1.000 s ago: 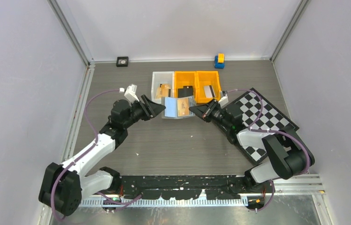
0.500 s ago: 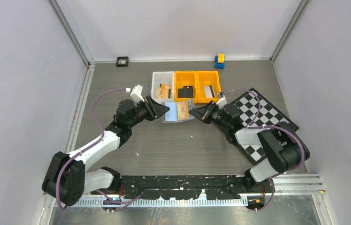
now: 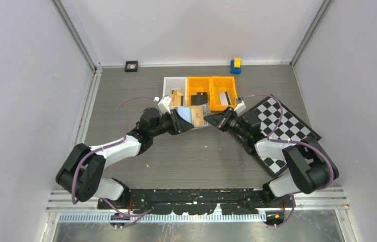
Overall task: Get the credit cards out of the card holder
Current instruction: Remove the credit card from the card holder.
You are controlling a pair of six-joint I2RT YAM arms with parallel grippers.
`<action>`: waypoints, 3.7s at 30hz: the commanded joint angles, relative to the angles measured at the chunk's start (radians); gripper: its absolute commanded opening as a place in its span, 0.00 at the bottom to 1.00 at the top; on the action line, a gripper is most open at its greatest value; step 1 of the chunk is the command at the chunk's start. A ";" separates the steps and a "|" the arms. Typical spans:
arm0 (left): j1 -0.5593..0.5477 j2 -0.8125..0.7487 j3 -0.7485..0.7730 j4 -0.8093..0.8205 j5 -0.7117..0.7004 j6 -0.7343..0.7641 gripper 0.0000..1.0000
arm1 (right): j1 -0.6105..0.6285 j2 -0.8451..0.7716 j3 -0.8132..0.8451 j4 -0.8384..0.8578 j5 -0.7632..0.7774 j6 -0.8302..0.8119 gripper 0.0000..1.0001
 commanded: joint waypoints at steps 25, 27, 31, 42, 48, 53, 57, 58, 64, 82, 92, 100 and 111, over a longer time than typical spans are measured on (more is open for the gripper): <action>0.061 0.075 0.159 -0.170 0.020 0.000 0.18 | 0.003 -0.020 0.008 0.083 -0.012 0.012 0.01; 0.067 0.079 0.161 -0.171 0.035 -0.008 0.25 | 0.002 -0.019 0.008 0.085 -0.013 0.017 0.01; 0.067 0.105 0.176 -0.171 0.068 -0.020 0.38 | 0.003 -0.003 0.010 0.114 -0.031 0.042 0.00; 0.075 0.180 0.181 -0.054 0.177 -0.093 0.38 | 0.000 0.061 0.009 0.251 -0.087 0.135 0.01; 0.106 0.207 0.134 0.136 0.246 -0.207 0.38 | -0.006 0.106 0.004 0.328 -0.103 0.191 0.01; 0.110 0.239 0.133 0.223 0.288 -0.257 0.37 | -0.015 0.160 0.004 0.423 -0.123 0.251 0.01; 0.110 0.250 0.143 0.212 0.297 -0.261 0.37 | -0.016 0.167 0.004 0.438 -0.128 0.259 0.01; 0.110 0.251 0.148 0.192 0.298 -0.257 0.37 | -0.017 0.163 0.003 0.437 -0.128 0.257 0.01; 0.110 0.284 0.158 0.196 0.314 -0.279 0.39 | -0.017 0.145 0.001 0.427 -0.128 0.249 0.00; 0.158 0.263 0.126 0.207 0.301 -0.267 0.00 | -0.039 0.096 -0.028 0.417 -0.110 0.237 0.00; 0.193 0.230 0.096 0.193 0.280 -0.266 0.00 | -0.090 0.048 -0.068 0.371 -0.074 0.224 0.00; 0.196 0.228 0.097 0.184 0.281 -0.267 0.00 | -0.108 0.012 -0.077 0.279 -0.041 0.197 0.01; 0.224 0.194 0.117 0.073 0.237 -0.168 0.00 | -0.120 -0.107 -0.068 -0.005 0.057 0.089 0.00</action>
